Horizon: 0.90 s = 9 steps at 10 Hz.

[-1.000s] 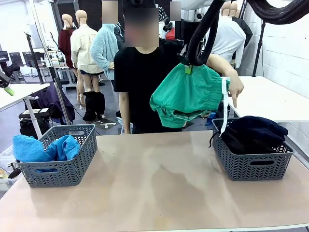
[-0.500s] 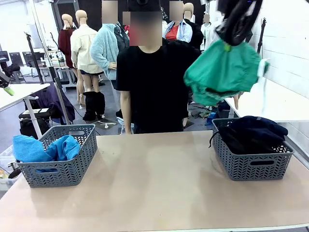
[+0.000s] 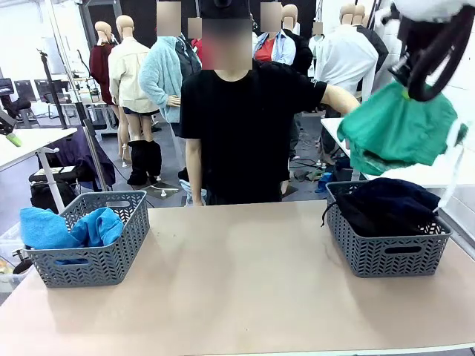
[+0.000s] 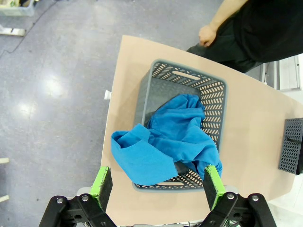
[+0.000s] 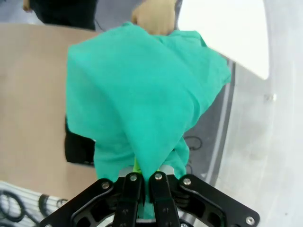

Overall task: Sort the tops and bottoms.
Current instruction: Sort the clothes according to human instructions.

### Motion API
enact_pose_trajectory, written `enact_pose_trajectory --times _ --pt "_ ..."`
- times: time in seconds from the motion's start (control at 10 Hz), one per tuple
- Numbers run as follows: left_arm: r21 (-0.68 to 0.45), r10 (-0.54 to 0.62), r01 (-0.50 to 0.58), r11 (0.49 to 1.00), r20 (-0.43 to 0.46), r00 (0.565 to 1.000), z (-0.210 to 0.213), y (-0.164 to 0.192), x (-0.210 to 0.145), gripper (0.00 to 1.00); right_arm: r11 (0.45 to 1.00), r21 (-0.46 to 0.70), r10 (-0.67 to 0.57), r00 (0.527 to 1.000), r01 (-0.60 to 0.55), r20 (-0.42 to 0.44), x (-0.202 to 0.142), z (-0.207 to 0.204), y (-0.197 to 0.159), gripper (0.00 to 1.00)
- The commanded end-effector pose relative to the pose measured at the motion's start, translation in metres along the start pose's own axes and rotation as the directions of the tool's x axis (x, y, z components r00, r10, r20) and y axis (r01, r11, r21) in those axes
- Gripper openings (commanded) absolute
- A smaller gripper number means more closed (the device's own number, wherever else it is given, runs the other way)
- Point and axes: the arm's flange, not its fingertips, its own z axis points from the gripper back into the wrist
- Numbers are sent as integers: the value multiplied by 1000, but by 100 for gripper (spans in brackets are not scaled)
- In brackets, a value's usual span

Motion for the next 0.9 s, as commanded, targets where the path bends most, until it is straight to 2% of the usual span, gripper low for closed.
enact_pose_trajectory --times 0.0,0.4,0.8 --pt "28 13 -13 1000 6 1000 1 -1 -1 100 1000 10 -8 1000 8 -12 -20 -26 -9 0" --pt "28 13 -13 1000 6 1000 1 -1 -1 100 990 139 -6 999 11 -36 -15 -90 -27 0" --pt "28 13 -13 1000 6 1000 1 -1 -1 100 989 148 -8 999 15 -45 -17 -85 -25 76"
